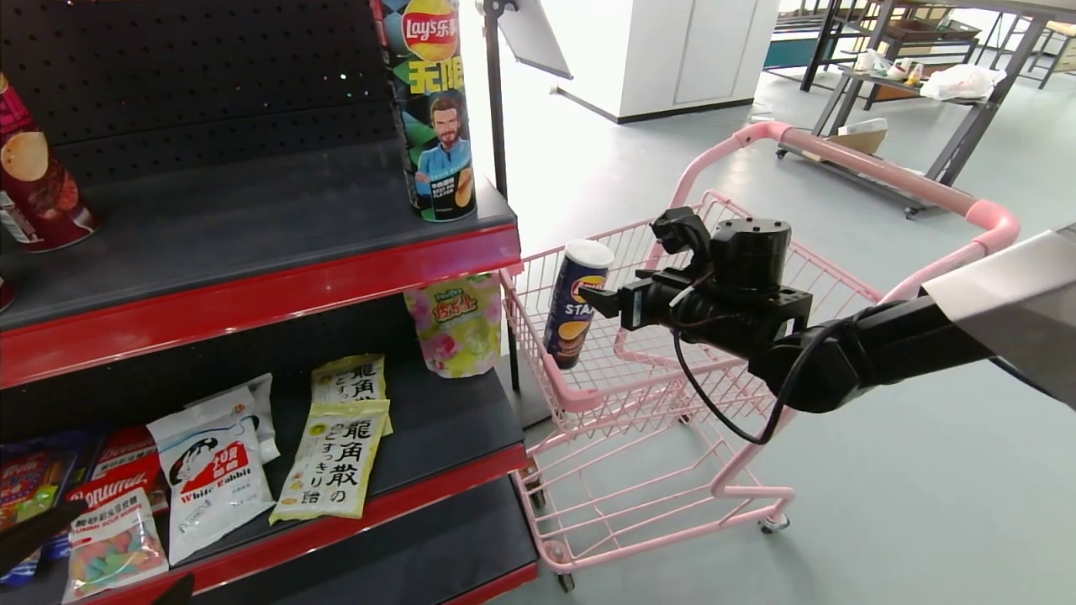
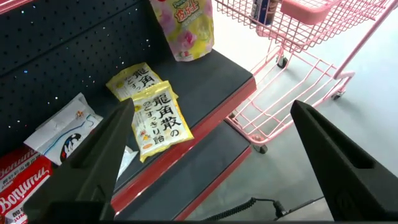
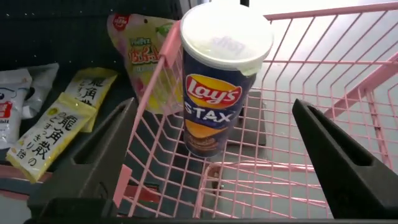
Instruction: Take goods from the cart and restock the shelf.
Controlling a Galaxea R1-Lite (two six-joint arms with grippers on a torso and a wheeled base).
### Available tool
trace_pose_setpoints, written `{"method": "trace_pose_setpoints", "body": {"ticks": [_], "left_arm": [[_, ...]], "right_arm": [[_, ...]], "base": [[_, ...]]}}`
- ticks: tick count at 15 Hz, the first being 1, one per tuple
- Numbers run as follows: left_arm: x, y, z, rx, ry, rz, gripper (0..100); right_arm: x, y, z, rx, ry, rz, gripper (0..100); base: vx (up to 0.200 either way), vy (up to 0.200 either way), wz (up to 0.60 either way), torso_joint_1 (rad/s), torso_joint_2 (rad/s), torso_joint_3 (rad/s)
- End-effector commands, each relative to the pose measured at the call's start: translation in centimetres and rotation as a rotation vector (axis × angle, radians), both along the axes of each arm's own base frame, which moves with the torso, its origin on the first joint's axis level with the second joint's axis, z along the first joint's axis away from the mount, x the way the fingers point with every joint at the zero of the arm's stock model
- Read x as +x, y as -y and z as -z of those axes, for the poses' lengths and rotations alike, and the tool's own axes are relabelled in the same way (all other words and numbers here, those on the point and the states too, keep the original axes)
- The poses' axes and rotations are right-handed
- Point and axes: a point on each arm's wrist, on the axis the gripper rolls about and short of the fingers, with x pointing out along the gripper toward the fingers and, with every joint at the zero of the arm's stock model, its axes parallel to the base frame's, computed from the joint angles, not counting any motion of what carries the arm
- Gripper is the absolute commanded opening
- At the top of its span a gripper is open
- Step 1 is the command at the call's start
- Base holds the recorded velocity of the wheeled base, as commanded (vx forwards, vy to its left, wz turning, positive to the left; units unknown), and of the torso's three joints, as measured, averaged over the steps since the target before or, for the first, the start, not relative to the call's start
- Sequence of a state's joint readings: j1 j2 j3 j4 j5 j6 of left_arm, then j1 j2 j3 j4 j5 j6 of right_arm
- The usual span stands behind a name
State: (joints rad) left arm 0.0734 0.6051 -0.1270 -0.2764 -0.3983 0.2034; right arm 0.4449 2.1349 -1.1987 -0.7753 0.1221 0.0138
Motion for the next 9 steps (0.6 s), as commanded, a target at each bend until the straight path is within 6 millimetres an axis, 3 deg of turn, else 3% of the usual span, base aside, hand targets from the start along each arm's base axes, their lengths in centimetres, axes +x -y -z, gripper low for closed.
{"method": "trace_pose_setpoints", "body": {"ticks": [1,6,9], "left_arm": [[0.0,0.0,0.0,0.0,-0.002,0.0,100],[0.0,0.0,0.0,0.003,-0.002,-0.007,100],[0.0,0.0,0.2,0.012,-0.011,-0.005,100]], "right_arm": [[1.2,-0.9,1.1,0.003,-0.004,-0.006,100],[2.5,-2.2,2.5,0.004,-0.008,-0.018,100],[3.7,-2.8,2.2,0.066,0.001,-0.011,100]], "base": [[0.0,0.0,0.0,0.0,0.0,0.0],[0.0,0.0,0.0,0.0,0.0,0.0],[0.0,0.0,0.0,0.0,0.0,0.0]]}}
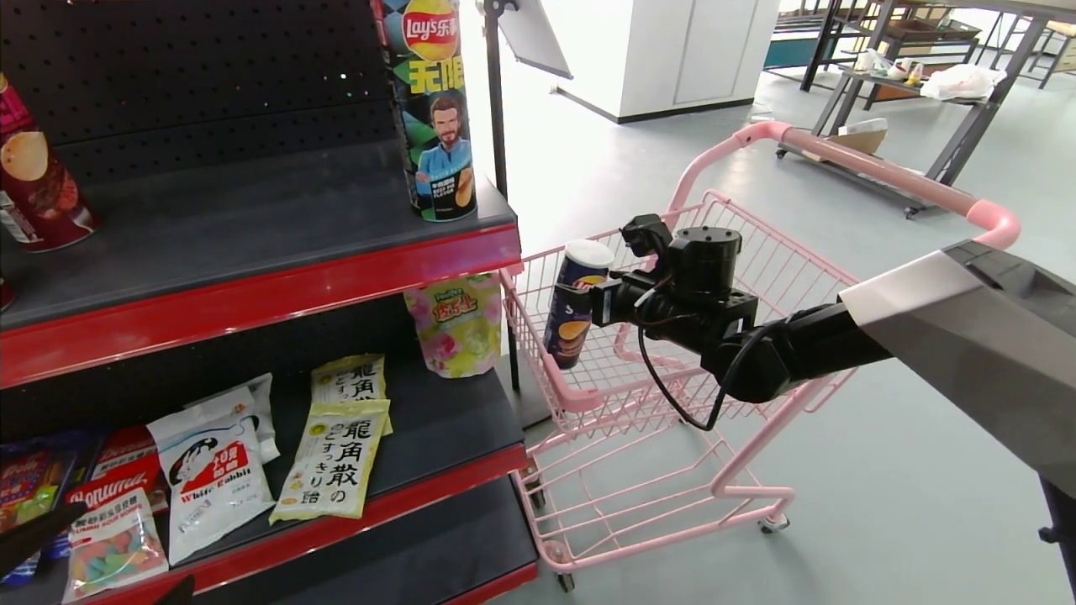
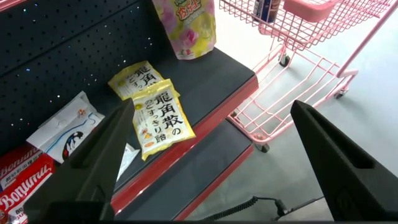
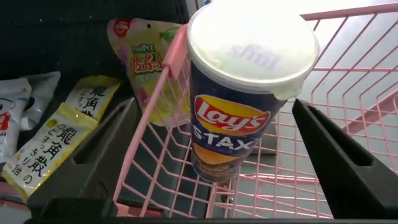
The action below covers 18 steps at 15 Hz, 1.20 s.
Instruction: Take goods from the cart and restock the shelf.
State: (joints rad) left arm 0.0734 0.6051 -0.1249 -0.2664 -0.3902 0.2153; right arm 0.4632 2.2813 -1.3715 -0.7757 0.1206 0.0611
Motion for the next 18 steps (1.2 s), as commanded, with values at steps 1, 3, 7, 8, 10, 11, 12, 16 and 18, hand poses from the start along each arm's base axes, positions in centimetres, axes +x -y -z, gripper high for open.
{"method": "trace_pose_setpoints", "body": {"ticks": [1,3,7,8,10,11,12,16,18], "left_arm": [[0.0,0.0,0.0,0.003,-0.006,0.002,100],[0.0,0.0,0.1,0.004,-0.011,0.002,100],[0.0,0.0,0.0,0.008,-0.008,-0.007,100],[0.0,0.0,0.0,0.008,-0.008,-0.008,100],[0.0,0.0,0.0,0.008,-0.007,-0.008,100],[0.0,0.0,0.0,0.008,-0.007,-0.01,100],[0.0,0.0,0.0,0.009,-0.007,-0.011,100],[0.0,0.0,0.0,0.026,-0.002,-0.008,100],[0.0,0.0,0.0,0.026,-0.003,-0.009,100]], "right_arm": [[0.9,-0.5,0.4,0.023,0.002,0.0,100],[1.2,-0.7,0.8,0.023,0.0,0.0,100],[2.5,-1.0,1.6,0.031,0.011,0.007,100],[2.8,-1.1,1.8,0.04,0.007,0.008,100],[3.0,-1.1,2.3,0.04,-0.002,0.012,100],[3.4,-0.7,2.8,0.038,-0.009,0.021,100],[3.6,-0.6,3.0,0.037,-0.011,0.026,100],[4.2,-0.5,2.8,0.049,0.006,0.03,100],[4.5,-1.1,3.1,0.065,0.004,0.012,100]], "base": [[0.0,0.0,0.0,0.0,0.0,0.0],[0.0,0.0,0.0,0.0,0.0,0.0],[0.0,0.0,0.0,0.0,0.0,0.0],[0.0,0.0,0.0,0.0,0.0,0.0],[0.0,0.0,0.0,0.0,0.0,0.0],[0.0,0.0,0.0,0.0,0.0,0.0],[0.0,0.0,0.0,0.0,0.0,0.0],[0.0,0.0,0.0,0.0,0.0,0.0],[0.0,0.0,0.0,0.0,0.0,0.0]]}}
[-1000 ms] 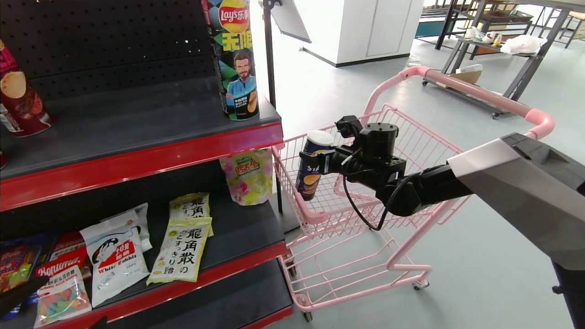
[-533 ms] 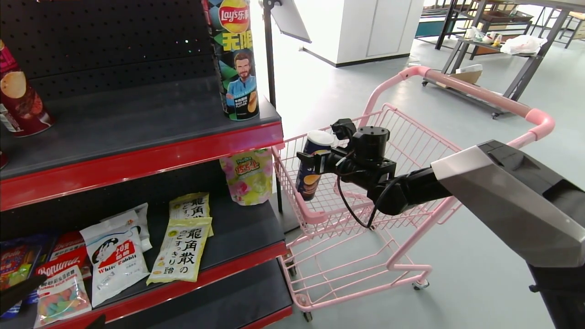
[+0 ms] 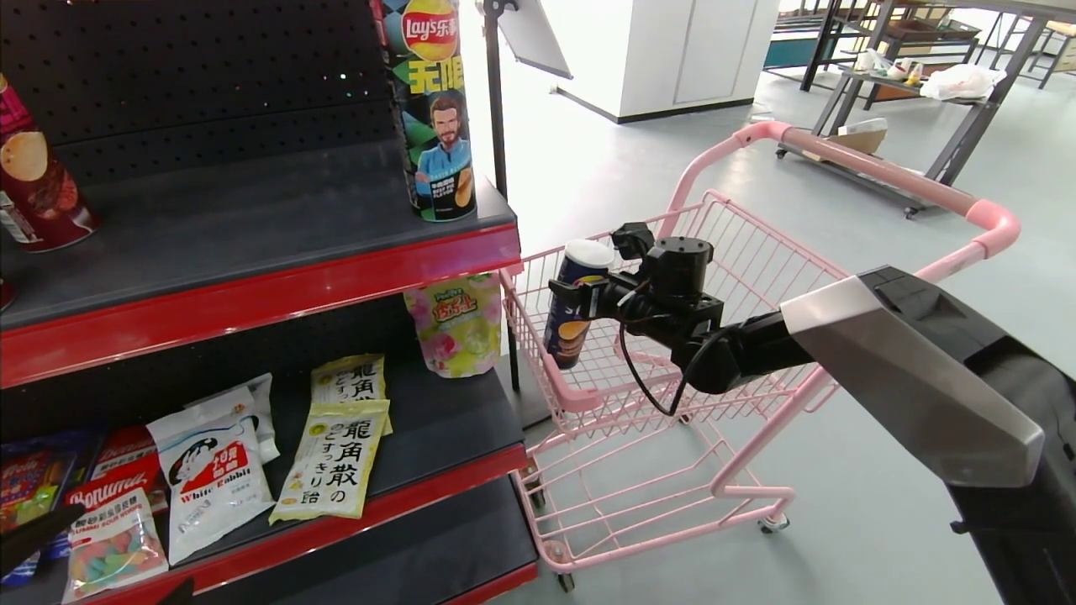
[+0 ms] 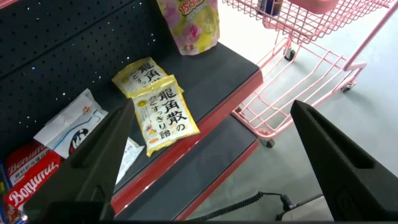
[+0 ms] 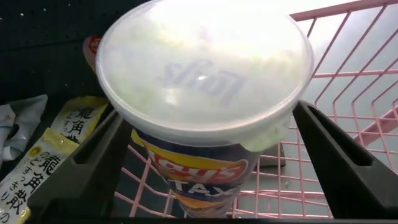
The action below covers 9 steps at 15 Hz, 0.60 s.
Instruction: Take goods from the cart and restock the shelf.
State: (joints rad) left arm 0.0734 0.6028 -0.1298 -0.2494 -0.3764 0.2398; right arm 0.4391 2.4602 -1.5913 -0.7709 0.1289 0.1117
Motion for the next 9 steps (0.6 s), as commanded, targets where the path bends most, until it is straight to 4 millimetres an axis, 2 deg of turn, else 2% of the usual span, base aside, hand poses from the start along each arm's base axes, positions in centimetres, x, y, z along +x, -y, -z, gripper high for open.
{"method": "trace_pose_setpoints", "body": {"ticks": [1,2,3,9], "left_arm": [[0.0,-0.01,0.02,0.002,0.0,-0.004,100],[-0.01,-0.01,-0.03,0.003,0.003,-0.007,100],[-0.03,-0.02,-0.03,0.003,0.004,-0.008,100],[-0.04,-0.02,0.02,0.004,0.002,-0.008,100]], "right_arm": [[0.48,-0.65,0.6,0.003,-0.011,-0.014,100],[0.7,-0.76,0.73,-0.001,-0.019,-0.014,100],[0.81,-0.81,0.85,-0.001,-0.019,-0.014,0],[0.72,-1.11,0.53,0.005,-0.009,-0.017,0]], "base": [[0.0,0.0,0.0,0.0,0.0,0.0],[0.0,0.0,0.0,0.0,0.0,0.0],[0.0,0.0,0.0,0.0,0.0,0.0],[0.0,0.0,0.0,0.0,0.0,0.0]]}}
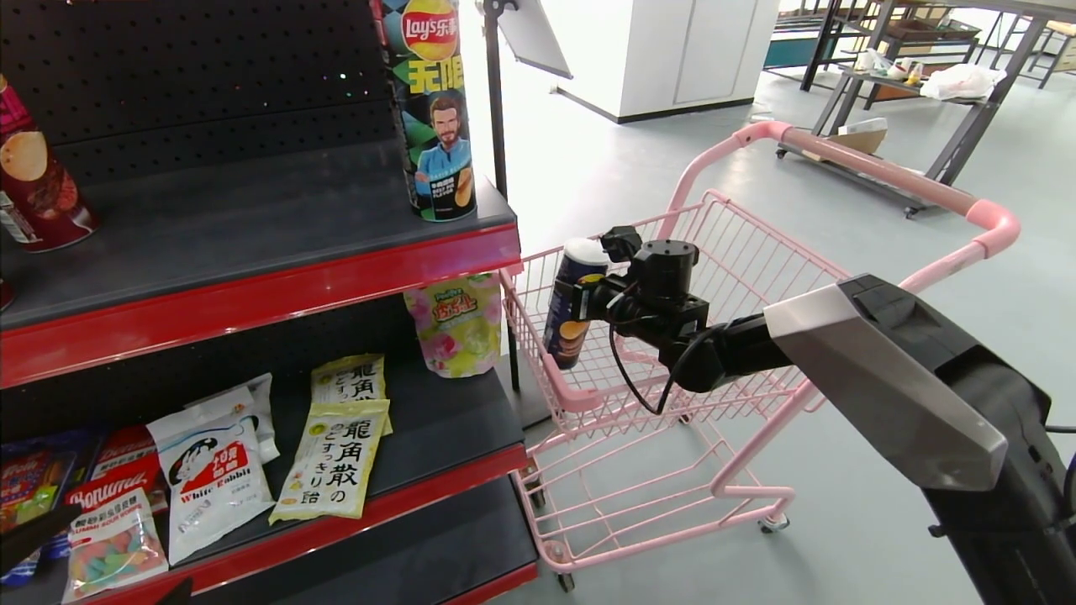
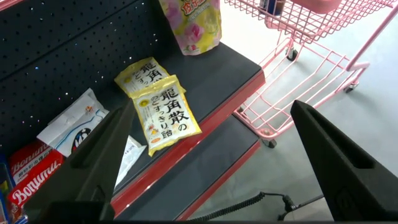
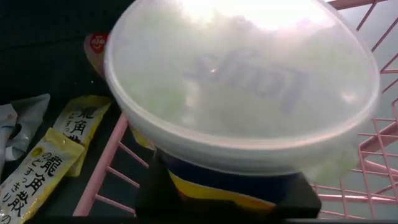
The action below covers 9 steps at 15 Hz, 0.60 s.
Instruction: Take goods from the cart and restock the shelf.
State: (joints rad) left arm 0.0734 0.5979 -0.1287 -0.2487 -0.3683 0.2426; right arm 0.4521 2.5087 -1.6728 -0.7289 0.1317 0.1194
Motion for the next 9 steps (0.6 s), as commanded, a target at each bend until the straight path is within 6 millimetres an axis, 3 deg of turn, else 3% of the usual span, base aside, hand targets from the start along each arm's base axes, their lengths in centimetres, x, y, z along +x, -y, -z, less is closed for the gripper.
{"method": "trace_pose_setpoints", "body": {"ticks": [1,5,7,8,9], "left_arm": [[0.0,0.0,0.0,0.001,0.0,0.0,100],[-0.1,0.0,0.0,0.0,0.009,0.0,100],[-0.2,0.0,0.1,0.001,0.006,0.001,100],[-0.2,0.0,0.1,0.001,0.006,0.001,100],[-0.2,0.0,0.1,0.001,0.006,0.006,100]], "right_arm": [[-0.5,-0.4,-0.9,0.005,0.011,-0.007,0],[-4.1,0.3,-4.4,-0.01,0.003,-0.02,0],[-6.8,2.7,-7.9,-0.034,0.049,0.002,0],[-7.4,3.3,-8.5,-0.035,0.055,0.006,0],[-9.9,4.8,-10.3,-0.051,0.066,0.014,0]], "base": [[0.0,0.0,0.0,0.0,0.0,0.0],[0.0,0.0,0.0,0.0,0.0,0.0],[0.0,0.0,0.0,0.0,0.0,0.0],[0.0,0.0,0.0,0.0,0.0,0.0],[0.0,0.0,0.0,0.0,0.0,0.0]]}}
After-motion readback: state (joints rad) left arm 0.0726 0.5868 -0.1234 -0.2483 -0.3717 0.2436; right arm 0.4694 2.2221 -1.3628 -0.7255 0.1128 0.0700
